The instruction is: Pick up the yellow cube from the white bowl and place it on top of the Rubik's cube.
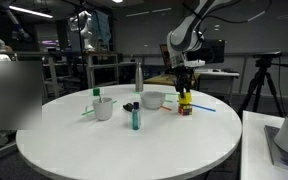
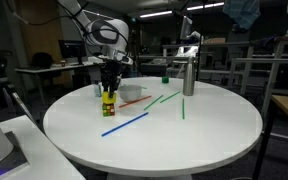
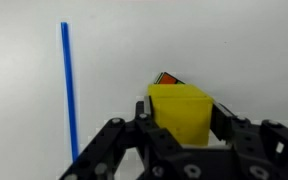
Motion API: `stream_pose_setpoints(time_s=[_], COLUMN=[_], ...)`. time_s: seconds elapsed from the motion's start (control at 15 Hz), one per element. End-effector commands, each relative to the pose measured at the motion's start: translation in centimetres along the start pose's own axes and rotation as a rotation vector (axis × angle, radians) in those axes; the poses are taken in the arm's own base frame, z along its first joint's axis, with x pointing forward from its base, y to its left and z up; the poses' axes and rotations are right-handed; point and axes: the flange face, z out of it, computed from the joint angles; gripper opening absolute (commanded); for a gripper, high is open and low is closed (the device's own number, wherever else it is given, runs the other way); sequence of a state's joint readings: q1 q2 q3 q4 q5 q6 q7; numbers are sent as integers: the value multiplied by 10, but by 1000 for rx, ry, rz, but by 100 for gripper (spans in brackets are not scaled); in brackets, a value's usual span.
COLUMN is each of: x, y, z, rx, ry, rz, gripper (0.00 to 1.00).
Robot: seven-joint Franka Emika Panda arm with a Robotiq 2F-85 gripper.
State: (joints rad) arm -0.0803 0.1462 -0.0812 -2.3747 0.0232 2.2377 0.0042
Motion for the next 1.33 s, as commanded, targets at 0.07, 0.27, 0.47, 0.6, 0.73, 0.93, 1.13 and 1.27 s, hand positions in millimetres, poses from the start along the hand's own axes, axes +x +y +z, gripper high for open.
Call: stream_pose_setpoints(time_s=[0.07,0.27,0.47,0.6,0.73,0.93,1.13,1.27], x=[2,2,3,3,3,3,3,2], y=[5,7,9,9,8,9,9,9], z=[-3,0,4,4,3,2,2,2], rx=[20,17,17,18,19,20,20,18], ry=[-28,-33,-39,-40,-39,-40,-41,-40], rz=[7,11,16,17,18,21,23,24], gripper=[31,31,31,31,45,88,100,100])
